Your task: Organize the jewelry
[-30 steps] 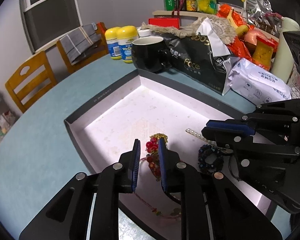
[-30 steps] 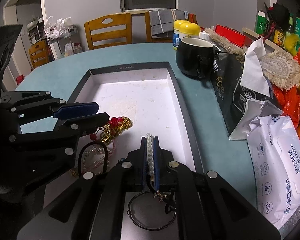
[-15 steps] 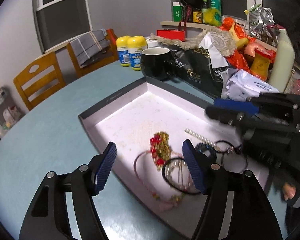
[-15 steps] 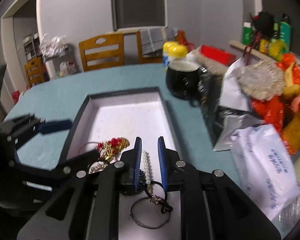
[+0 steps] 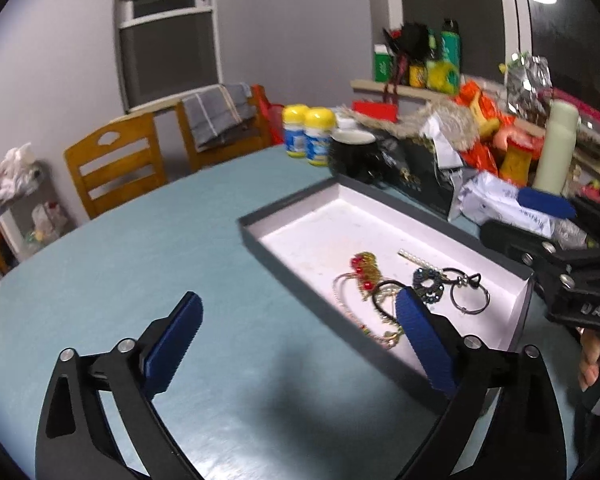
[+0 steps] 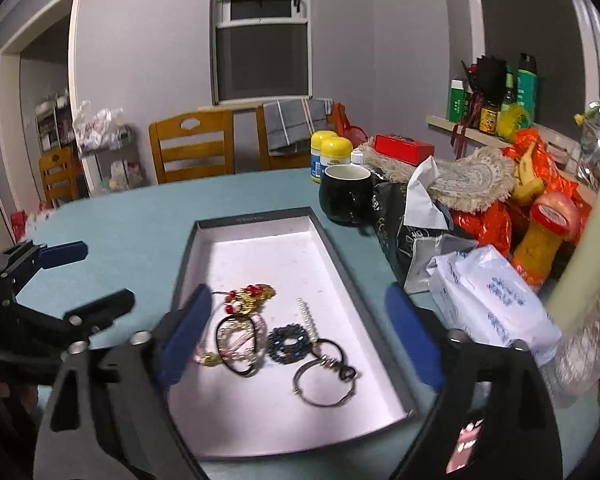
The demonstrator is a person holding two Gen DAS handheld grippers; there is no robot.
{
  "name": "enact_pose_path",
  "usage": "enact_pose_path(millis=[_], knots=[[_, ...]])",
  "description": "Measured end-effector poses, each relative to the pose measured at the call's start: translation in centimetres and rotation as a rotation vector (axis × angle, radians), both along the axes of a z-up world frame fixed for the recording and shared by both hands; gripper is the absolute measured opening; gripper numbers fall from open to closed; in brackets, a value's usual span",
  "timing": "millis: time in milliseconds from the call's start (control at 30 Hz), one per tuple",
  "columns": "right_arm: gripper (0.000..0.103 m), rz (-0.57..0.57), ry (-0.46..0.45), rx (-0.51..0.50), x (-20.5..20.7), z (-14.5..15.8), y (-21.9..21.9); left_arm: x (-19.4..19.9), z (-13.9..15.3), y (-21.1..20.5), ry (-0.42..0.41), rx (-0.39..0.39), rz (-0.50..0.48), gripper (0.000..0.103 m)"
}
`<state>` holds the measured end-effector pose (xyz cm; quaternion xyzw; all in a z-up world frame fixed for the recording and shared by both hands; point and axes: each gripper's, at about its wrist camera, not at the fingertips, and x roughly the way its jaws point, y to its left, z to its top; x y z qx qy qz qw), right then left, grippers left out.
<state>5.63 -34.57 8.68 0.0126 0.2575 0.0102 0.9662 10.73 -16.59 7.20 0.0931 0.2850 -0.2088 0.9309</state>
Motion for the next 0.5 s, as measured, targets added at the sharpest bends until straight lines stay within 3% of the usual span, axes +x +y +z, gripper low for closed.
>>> enact_pose_path(millis=[200,500], knots=[[0.098,-0.015,-0.064,0.073,-2.7,-0.4,0.3,-1.5,0.5,3.0,-0.035,-0.066,0.021,0.100],[0.098,-0.033,-0.122,-0.009,-4.5,-2.1,2.1,-2.6,-1.2,3.2,-0.034,-0.094,0.020,0.100]])
